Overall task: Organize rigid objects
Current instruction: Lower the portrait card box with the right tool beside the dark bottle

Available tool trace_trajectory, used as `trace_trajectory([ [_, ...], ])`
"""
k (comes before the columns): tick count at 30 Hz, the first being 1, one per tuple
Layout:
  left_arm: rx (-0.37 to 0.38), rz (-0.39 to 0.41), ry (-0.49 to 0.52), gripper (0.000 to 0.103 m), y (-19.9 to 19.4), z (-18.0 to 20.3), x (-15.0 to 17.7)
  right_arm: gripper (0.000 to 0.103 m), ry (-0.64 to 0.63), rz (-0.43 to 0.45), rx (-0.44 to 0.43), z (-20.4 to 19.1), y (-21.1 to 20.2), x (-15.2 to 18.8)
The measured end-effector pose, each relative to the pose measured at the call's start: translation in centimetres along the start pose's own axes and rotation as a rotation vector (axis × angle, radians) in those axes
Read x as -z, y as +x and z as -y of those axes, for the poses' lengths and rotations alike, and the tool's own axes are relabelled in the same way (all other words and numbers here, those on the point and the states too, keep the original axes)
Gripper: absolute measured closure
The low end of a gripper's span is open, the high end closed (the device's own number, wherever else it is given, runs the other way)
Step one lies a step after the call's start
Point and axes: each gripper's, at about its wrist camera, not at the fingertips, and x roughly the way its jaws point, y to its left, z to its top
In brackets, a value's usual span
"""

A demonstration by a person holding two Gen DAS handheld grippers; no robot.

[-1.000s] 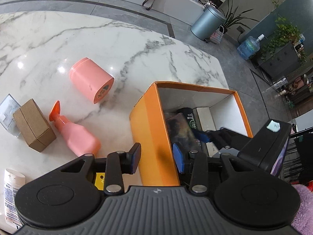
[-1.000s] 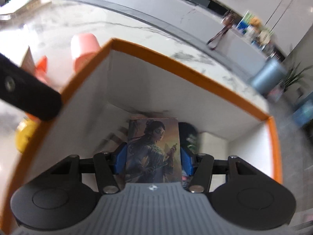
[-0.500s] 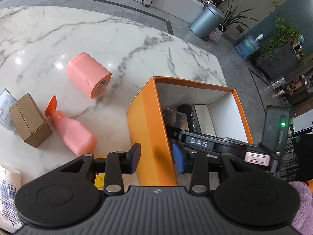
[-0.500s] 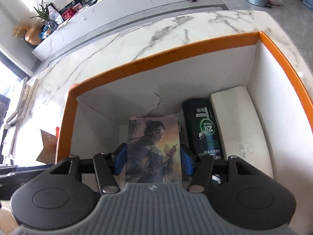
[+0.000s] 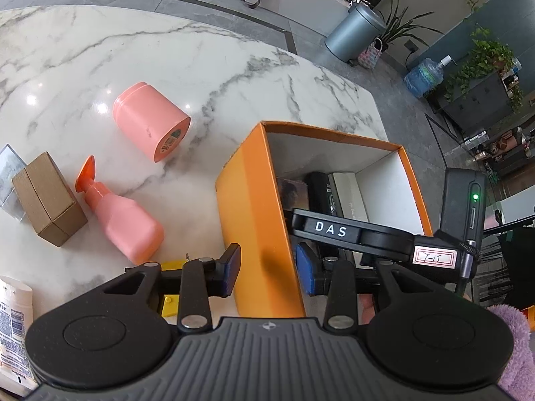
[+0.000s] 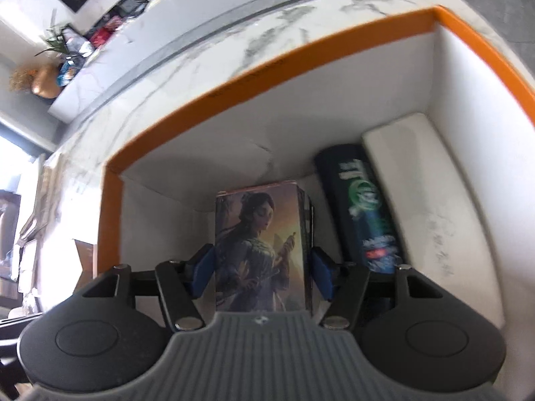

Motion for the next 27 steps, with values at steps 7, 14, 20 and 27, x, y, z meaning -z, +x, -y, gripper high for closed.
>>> trace_trajectory([
  [7,0.017,-0.004,0.000,0.058,0.0,0.2,0.1,0.039,0.010,-0.056,-0.140,0.8,1.1,-0.5],
  [14,0.006,0.025,0.040,0.070,0.1,0.4,-0.3,0.037,0.014,0.026,-0.085,0.3,0.3,-1.6],
  [20,-0.008,0.031,0.087,0.075,0.2,0.6,-0.2,0.036,0.025,-0.010,-0.087,-0.3,2.5,-2.9],
  [27,-0.003,0.037,0.100,0.075,0.1,0.4,0.0,0.053,-0.050,-0.031,-0.139,-1.3,3.1,-3.2],
])
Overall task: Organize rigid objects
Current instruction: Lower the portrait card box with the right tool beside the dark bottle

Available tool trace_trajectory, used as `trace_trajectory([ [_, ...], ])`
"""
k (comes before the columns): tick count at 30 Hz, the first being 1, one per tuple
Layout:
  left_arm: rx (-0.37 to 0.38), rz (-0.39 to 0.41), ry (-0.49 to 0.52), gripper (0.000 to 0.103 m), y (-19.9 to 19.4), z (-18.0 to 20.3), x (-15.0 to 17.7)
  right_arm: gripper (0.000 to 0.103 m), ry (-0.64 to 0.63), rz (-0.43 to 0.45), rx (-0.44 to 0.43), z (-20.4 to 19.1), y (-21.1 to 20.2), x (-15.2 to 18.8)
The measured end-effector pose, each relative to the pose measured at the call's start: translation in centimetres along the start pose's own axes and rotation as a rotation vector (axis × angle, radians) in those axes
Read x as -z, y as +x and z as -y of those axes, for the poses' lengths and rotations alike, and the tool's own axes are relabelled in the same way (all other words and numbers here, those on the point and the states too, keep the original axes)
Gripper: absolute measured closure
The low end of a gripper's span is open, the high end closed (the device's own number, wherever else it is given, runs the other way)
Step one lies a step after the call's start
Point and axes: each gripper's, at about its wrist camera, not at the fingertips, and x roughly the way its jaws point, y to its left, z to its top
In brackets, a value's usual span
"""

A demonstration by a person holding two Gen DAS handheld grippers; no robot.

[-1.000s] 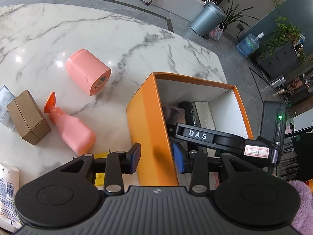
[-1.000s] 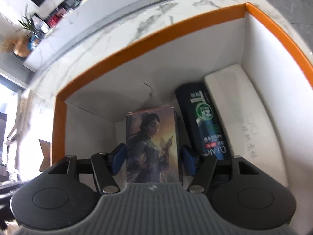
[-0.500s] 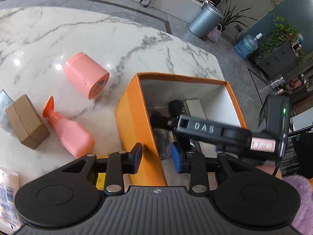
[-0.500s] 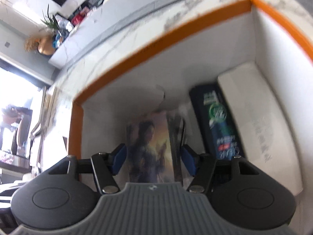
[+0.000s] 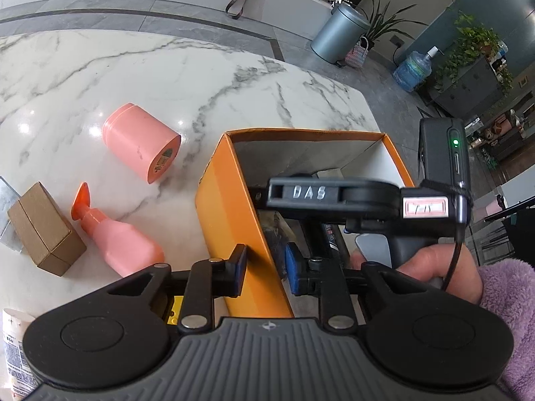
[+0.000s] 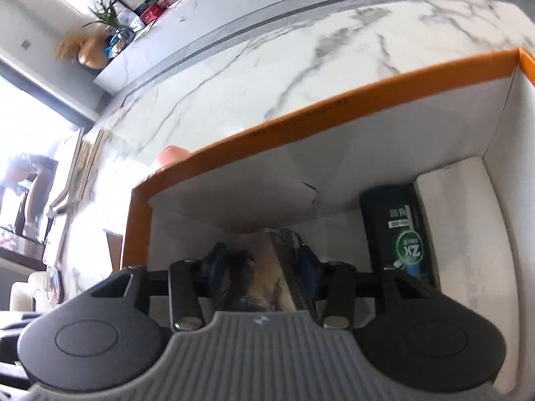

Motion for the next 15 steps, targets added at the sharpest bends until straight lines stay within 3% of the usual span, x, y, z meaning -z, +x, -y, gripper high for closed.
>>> trace_trajectory([
  [2,0.002,0.000,0.001,0.075,0.0,0.0,0.0,0.051,0.074,0.012,-0.031,0.8,0.1,-0.1],
  [6,0.015,-0.001,-0.013,0.077,-0.2,-0.2,0.1,0.051,0.092,0.019,-0.030,0.6,-0.5,0.0],
  [9,0.020,0.006,-0.006,0.077,-0.3,-0.2,0.3,0.050,0.035,0.041,-0.033,-0.6,-2.2,0.6],
  [13,0.018,0.007,-0.003,0.078,-0.4,-0.3,0.4,0.049,-0.082,0.017,0.034,-1.9,-3.3,2.3],
  [15,0.024,0.010,-0.011,0.079,-0.5,-0.4,0.5,0.043,-0.127,0.007,0.079,-2.0,-3.3,3.2],
])
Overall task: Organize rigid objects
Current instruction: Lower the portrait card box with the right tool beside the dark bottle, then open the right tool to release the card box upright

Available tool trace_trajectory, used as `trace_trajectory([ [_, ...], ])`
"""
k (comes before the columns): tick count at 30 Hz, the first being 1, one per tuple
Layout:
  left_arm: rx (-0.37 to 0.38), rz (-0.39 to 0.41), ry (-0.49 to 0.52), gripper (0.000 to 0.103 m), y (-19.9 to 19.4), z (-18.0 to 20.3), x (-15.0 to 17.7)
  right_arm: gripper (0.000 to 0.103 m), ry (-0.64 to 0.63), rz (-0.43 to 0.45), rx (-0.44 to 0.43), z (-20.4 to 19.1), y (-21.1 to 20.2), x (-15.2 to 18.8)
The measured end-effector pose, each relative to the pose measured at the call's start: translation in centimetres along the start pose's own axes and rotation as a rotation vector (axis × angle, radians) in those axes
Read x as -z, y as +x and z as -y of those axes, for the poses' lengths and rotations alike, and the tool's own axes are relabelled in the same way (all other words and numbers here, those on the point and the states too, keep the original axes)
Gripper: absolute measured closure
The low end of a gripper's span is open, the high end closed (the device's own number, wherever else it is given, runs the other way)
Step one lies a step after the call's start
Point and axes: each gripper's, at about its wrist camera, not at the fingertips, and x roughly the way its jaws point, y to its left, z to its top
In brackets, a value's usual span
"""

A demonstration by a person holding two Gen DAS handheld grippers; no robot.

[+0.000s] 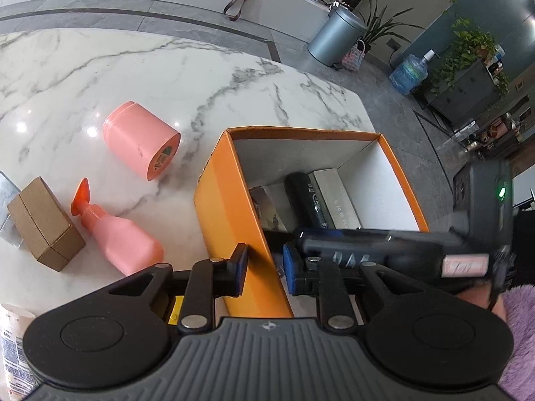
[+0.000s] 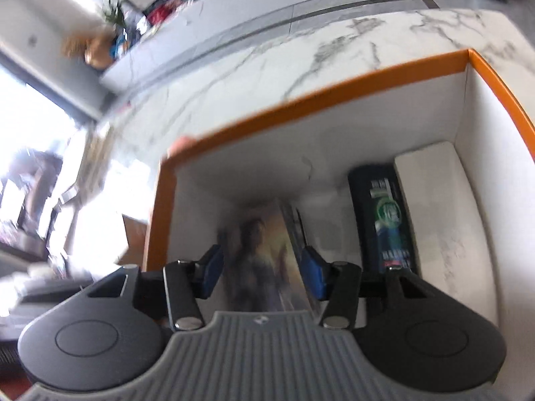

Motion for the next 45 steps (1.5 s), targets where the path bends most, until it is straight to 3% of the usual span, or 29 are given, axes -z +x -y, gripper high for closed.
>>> trace_trajectory([
  [7,-0.010,0.000,0.003,0.079,0.0,-0.2,0.0,0.048,0.009,-0.017,-0.015,0.9,0.7,1.4],
  [8,-0.006,-0.003,0.001,0.079,0.1,-0.3,0.0,0.050,0.011,-0.017,-0.024,0.9,0.9,1.3],
  [9,-0.005,-0.009,0.000,0.080,0.3,-0.3,0.0,0.059,0.012,-0.019,-0.032,0.8,0.7,1.6],
  [12,-0.012,-0.005,0.008,0.080,0.4,-0.2,0.2,0.065,-0.015,-0.012,-0.018,0.4,0.5,1.9],
  [15,-0.002,-0.005,0.006,0.080,0.4,-0.4,0.2,0.073,0.074,0.014,-0.052,1.6,-0.1,1.9],
  [19,-0.006,-0.003,0.015,0.079,0.4,-0.4,0.2,0.073,0.182,0.014,-0.102,3.0,0.0,1.7],
  [22,-0.022,-0.002,0.019,0.081,0.3,-0.4,0.2,0.059,0.159,0.006,-0.086,2.4,1.0,1.5],
  [24,-0.015,-0.004,0.017,0.081,0.3,-0.4,0.2,0.059,0.142,0.032,-0.075,2.1,1.3,1.4],
  [28,-0.030,0.005,0.057,0.080,0.4,0.2,0.4,0.061,0.239,0.033,-0.129,3.4,1.2,1.5],
  [30,-0.017,0.004,0.046,0.080,0.3,-0.1,0.4,0.068,0.269,0.042,-0.150,4.1,0.7,1.7],
  [33,-0.012,0.006,0.043,0.080,0.2,-0.1,0.4,0.070,0.362,0.088,-0.234,5.5,-0.7,2.2],
  [37,-0.017,0.007,0.044,0.080,0.2,-0.1,0.6,0.070,0.436,0.111,-0.312,6.6,-1.3,2.7],
  [42,-0.027,0.011,0.040,0.080,-0.1,-0.1,0.5,0.064,0.450,0.087,-0.293,6.5,-0.2,2.8],
  [45,-0.027,0.012,0.029,0.080,-0.3,-0.5,0.5,0.064,0.517,0.088,-0.370,7.9,0.0,3.5],
])
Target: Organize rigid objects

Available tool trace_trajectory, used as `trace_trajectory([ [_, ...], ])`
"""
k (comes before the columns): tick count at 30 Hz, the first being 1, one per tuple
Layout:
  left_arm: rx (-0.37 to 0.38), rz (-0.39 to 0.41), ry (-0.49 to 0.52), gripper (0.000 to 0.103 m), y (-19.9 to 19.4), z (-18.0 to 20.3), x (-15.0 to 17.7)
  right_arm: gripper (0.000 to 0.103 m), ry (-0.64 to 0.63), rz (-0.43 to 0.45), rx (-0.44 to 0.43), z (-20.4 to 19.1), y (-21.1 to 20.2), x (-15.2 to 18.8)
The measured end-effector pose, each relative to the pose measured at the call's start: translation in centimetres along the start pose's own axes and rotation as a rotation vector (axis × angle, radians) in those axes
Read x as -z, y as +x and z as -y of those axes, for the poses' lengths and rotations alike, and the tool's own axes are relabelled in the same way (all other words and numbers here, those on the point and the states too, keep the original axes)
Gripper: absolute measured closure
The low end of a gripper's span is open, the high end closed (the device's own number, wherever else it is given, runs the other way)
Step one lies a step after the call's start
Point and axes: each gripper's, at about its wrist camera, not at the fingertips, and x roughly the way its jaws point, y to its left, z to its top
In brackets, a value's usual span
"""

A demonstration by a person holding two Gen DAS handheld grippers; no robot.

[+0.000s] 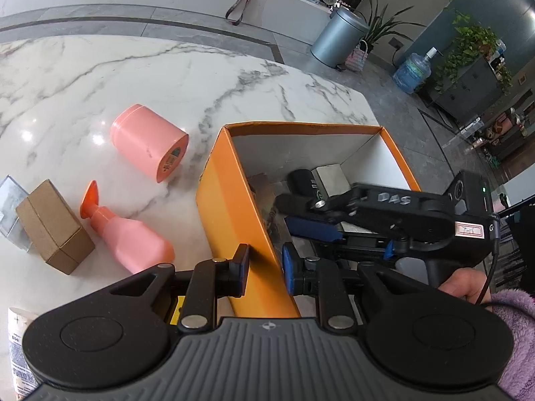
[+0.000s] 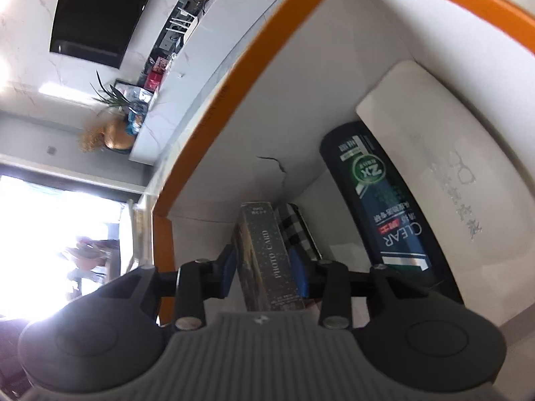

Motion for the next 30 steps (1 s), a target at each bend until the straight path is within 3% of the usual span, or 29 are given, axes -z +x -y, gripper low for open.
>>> trace_trajectory([
  [2,0.006,-0.001,0.002,0.080,0.0,-0.1,0.0,0.068,0.042,0.004,-0.084,0.7,-0.7,-0.1],
  [3,0.000,-0.001,0.006,0.079,0.0,0.0,0.0,0.087,0.048,-0.016,-0.146,0.7,-0.9,-0.1],
  [4,-0.006,-0.001,0.013,0.079,0.0,0.2,0.0,0.096,0.049,-0.058,-0.169,0.3,-0.4,0.1],
  [5,-0.009,-0.002,0.018,0.079,0.0,0.3,0.0,0.089,-0.005,-0.065,-0.087,-0.6,0.1,0.4],
  [7,-0.004,-0.002,0.013,0.079,0.0,0.1,0.0,0.089,-0.106,-0.053,0.040,-1.9,0.9,0.9],
  [10,0.009,-0.005,0.006,0.079,-0.1,-0.2,-0.1,0.088,-0.095,-0.035,0.063,-2.1,1.3,0.5],
  [11,0.010,-0.003,0.007,0.079,-0.1,-0.3,-0.1,0.080,-0.093,-0.021,0.055,-2.2,1.0,0.6],
  [12,0.009,-0.002,0.010,0.079,-0.1,-0.2,-0.1,0.064,-0.090,0.002,0.051,-2.4,0.6,0.6],
  [14,0.005,-0.002,0.018,0.079,-0.1,-0.1,0.0,0.050,-0.103,0.027,0.023,-3.0,-0.3,0.9],
  [16,0.006,-0.003,0.014,0.079,-0.1,-0.1,0.0,0.051,-0.134,0.022,0.025,-3.8,-0.9,0.6],
  [21,0.011,0.000,0.008,0.079,-0.1,-0.1,0.1,0.054,-0.282,0.024,0.292,-4.8,-0.9,1.1],
  [26,0.014,0.000,0.008,0.079,-0.1,-0.2,0.0,0.055,-0.349,-0.046,0.399,-3.2,-0.2,1.9],
  [30,0.015,-0.001,0.006,0.079,-0.1,-0.4,-0.1,0.061,-0.396,-0.090,0.390,-3.2,1.3,2.2],
])
